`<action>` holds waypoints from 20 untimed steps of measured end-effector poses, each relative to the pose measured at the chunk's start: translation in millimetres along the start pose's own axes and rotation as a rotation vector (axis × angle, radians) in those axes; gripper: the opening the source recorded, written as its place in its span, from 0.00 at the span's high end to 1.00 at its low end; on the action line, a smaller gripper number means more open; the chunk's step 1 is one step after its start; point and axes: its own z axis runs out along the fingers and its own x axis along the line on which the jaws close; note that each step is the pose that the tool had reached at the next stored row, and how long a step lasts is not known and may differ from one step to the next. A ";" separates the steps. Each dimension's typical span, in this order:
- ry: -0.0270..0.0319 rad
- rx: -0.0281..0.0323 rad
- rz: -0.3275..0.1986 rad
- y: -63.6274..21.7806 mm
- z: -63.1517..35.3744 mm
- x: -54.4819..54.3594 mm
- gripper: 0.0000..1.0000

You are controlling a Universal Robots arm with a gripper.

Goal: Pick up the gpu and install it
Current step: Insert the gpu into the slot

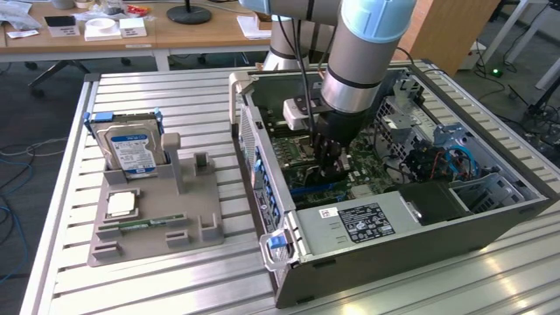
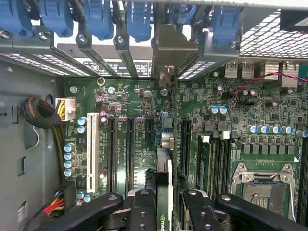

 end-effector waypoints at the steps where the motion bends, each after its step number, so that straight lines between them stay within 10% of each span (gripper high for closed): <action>1: -0.0001 0.0000 0.000 0.2 0.2 0.0 0.74; 20: 0.0001 -0.0001 0.000 0.7 2.0 0.1 0.74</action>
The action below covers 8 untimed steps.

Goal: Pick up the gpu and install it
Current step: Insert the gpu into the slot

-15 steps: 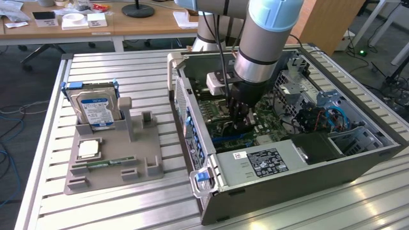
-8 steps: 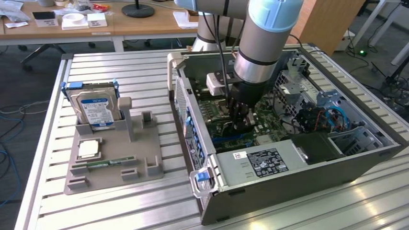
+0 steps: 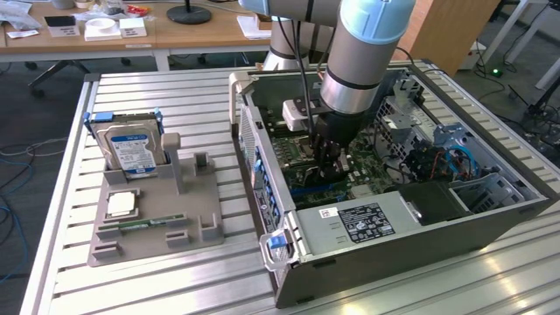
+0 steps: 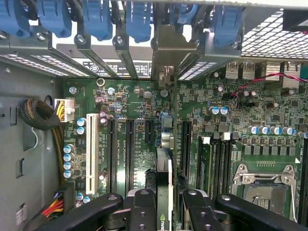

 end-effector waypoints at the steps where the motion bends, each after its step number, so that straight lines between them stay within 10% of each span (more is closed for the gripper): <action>1: 0.0000 0.0000 0.000 0.0 0.0 0.0 0.74; 8: 0.0001 -0.0001 0.000 0.0 0.4 0.0 0.74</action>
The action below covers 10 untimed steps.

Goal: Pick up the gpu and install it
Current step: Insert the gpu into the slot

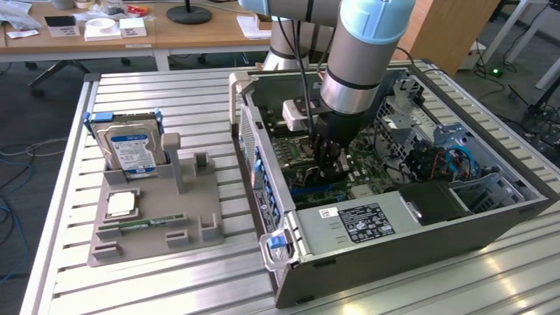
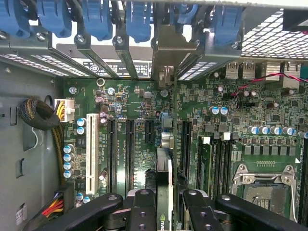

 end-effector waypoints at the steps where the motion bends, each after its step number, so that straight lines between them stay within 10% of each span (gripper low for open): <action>1: 0.0000 -0.0001 0.000 0.0 0.3 0.0 0.74; 10: -0.0005 0.0003 0.000 0.0 0.7 0.0 0.74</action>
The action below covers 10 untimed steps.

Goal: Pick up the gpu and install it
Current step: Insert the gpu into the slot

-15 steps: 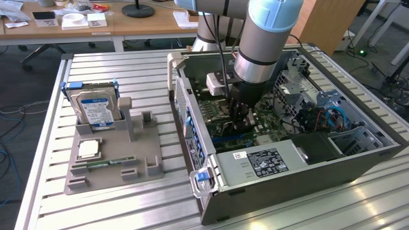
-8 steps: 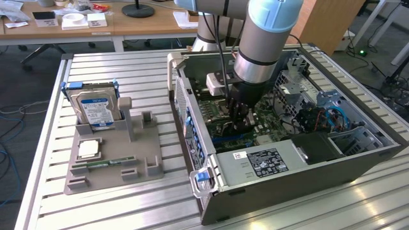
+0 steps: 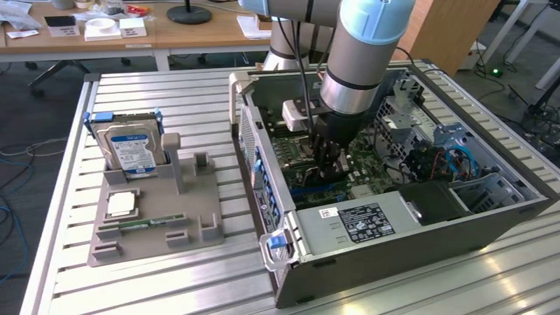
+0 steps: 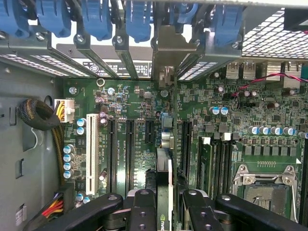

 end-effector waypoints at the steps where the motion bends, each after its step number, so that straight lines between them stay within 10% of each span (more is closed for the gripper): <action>1: -0.0004 0.0002 0.000 0.0 -0.4 0.0 0.74; 10: 0.0010 0.0004 0.007 0.1 -2.6 0.3 0.74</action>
